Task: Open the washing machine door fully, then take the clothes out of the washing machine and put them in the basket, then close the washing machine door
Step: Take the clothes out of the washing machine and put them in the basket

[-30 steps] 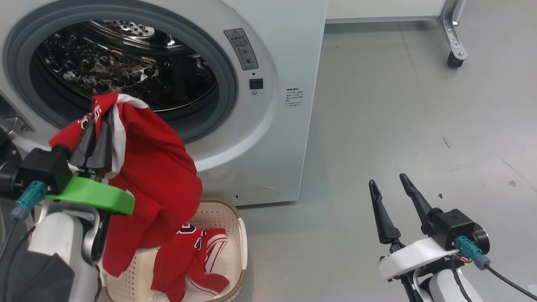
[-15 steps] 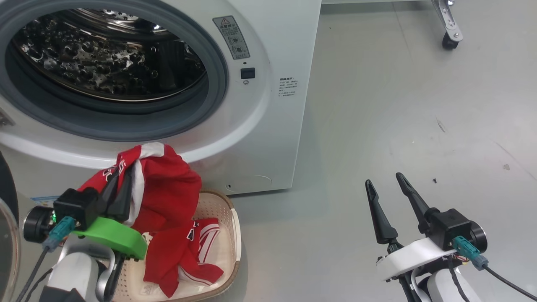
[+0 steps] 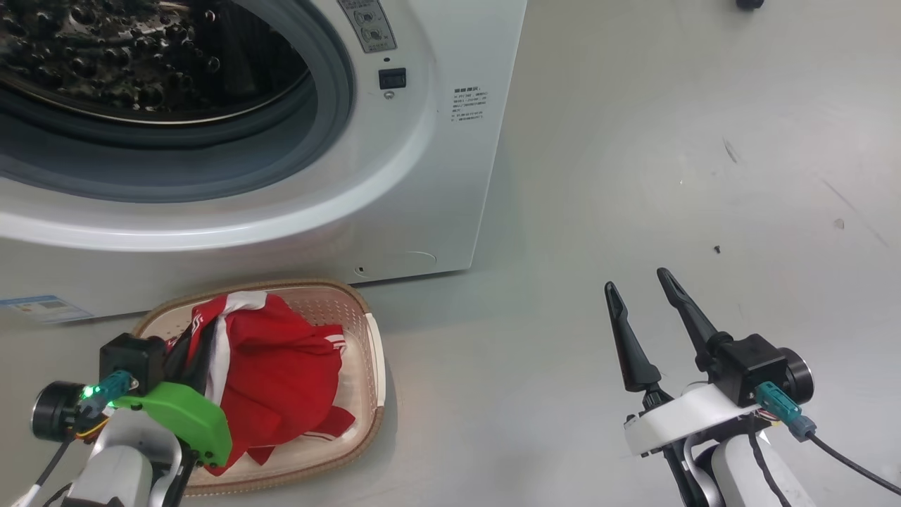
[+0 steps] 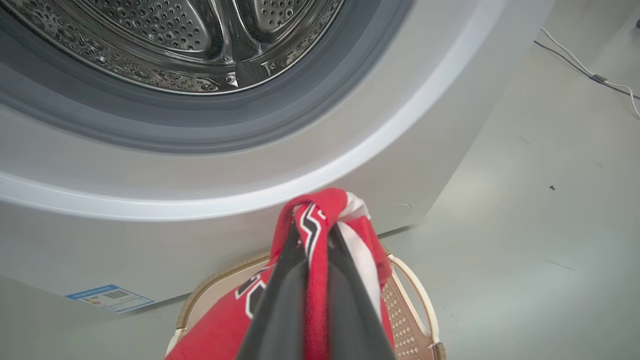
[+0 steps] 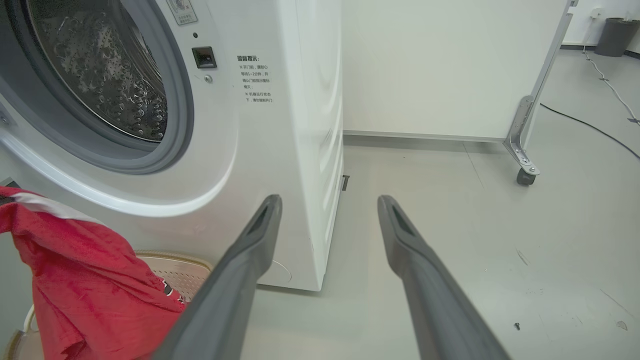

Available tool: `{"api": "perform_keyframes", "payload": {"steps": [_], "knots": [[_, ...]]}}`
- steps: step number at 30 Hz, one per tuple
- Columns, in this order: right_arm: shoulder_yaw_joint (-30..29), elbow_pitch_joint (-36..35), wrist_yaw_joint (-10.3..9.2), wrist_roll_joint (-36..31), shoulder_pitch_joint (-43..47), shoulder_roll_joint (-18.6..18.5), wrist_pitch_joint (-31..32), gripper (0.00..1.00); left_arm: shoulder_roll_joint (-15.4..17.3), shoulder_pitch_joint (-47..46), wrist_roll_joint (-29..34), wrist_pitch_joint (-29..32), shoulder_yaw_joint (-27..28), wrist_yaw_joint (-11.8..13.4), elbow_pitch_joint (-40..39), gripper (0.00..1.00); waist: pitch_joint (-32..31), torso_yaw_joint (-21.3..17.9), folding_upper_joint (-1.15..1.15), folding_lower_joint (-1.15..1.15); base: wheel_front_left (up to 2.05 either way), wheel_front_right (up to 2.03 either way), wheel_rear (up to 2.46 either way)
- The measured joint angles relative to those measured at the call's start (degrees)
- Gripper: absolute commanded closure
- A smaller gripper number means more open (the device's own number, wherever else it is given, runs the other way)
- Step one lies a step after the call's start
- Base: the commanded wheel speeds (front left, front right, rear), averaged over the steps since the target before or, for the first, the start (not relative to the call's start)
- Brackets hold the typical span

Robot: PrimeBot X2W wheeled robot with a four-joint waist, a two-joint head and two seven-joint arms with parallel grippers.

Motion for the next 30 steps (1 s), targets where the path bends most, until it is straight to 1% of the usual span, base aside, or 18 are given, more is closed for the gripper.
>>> {"api": "perform_keyframes", "payload": {"steps": [9, 14, 20, 23, 24, 26, 28, 30], "knots": [[0.97, -1.23, -0.02, -0.27, -2.05, 0.00, 0.00, 0.00, 1.58, -0.47, -0.16, 4.43, 1.44, 0.16, 5.11, 1.00, 4.81, -1.72, 0.00, 0.00, 0.00, 0.00, 0.00], [1.72, -2.01, -0.11, -0.20, -2.84, 0.00, 0.00, 0.00, 2.38, -3.61, -0.16, 5.93, 1.89, 0.56, 6.97, 1.00, 7.78, -2.76, 0.00, 0.00, 0.00, 0.00, 0.00], [2.54, -2.83, -1.03, -0.18, -3.91, 0.01, 0.00, 0.00, 3.72, -6.88, -0.16, 6.93, 2.60, 0.58, 10.12, 1.00, 11.52, -4.09, 0.00, 0.00, 0.00, 0.00, 0.00], [2.64, -3.24, -1.15, -0.18, -4.77, 0.01, 0.00, 0.00, 3.99, -8.35, -0.56, 7.38, 3.38, 0.78, 12.13, 1.00, 13.27, -4.83, 0.00, 0.00, 0.00, 0.00, 0.00], [2.66, -3.27, -1.53, -0.18, -5.02, 0.02, 0.00, 0.00, 4.07, -8.71, -0.58, 7.44, 3.65, 1.01, 12.90, 1.00, 13.82, -5.09, 0.00, 0.00, 0.00, 0.00, 0.00], [2.70, -3.37, -1.58, -0.18, -5.50, 0.01, 0.00, 0.00, 3.80, -9.21, -1.99, 7.77, 4.89, 1.20, 14.79, 1.00, 14.82, -5.62, 0.00, 0.00, 0.00, 0.00, 0.00], [2.79, -3.59, -1.97, -0.18, -5.68, 0.02, 0.00, 0.00, 2.66, -9.61, -5.09, 8.18, 6.66, 1.29, 16.69, 1.00, 15.68, -6.12, 0.00, 0.00, 0.00, 0.00, 0.00], [2.93, -3.60, -2.14, -0.18, -5.75, 0.01, 0.00, 0.00, 1.99, -9.93, -5.43, 8.42, 6.56, 1.29, 18.18, 1.00, 16.44, -6.54, 0.00, 0.00, 0.00, 0.00, 0.00]]}}
